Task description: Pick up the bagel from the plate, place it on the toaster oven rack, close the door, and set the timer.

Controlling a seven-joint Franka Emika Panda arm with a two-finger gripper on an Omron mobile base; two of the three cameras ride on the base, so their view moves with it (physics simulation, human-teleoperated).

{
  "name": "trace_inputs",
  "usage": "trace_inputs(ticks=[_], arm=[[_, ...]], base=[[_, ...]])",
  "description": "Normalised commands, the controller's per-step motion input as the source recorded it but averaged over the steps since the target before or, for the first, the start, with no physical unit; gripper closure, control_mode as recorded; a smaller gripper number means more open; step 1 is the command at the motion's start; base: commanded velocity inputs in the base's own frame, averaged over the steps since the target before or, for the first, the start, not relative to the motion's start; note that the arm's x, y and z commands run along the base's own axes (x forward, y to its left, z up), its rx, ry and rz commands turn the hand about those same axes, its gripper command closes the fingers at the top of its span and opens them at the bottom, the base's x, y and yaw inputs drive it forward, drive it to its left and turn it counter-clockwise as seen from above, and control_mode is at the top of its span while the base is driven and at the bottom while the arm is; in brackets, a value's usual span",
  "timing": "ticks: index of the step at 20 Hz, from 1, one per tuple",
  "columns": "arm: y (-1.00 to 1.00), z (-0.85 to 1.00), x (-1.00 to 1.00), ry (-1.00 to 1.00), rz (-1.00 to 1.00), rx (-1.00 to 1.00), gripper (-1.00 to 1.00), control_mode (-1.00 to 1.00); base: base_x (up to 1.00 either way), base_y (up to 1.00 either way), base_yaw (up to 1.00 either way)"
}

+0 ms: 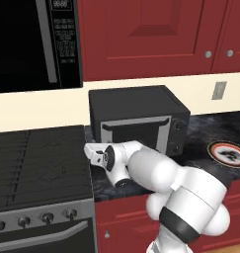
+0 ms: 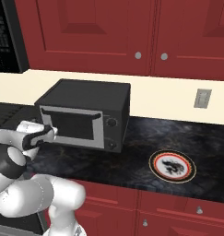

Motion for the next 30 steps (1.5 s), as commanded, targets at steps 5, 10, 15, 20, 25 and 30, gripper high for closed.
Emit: trace_inputs(ticks=[5,10,15,20,25,30], arm=[[0.0,0.17,0.21,0.13,0.21,-0.14,-1.0,-1.0],[0.12,0.32,-0.79,0.01,0.17,-0.12,-1.0,-1.0],[0.37,0.39,-0.95,0.0,0.1,-0.04,-1.0,-1.0],[0.4,0.5,-0.87,0.12,0.0,0.04,-1.0,-1.0],[0.29,0.73,-0.65,0.34,-0.08,0.24,-1.0,-1.0],[0.24,0.83,-0.44,0.51,-0.17,0.34,-1.0,-1.0]], base=[[0.0,0.0,0.0],[0.0,0.0,0.0],[0.0,0.0,0.0],[0.0,0.0,0.0],[0.0,0.0,0.0],[0.0,0.0,0.0]])
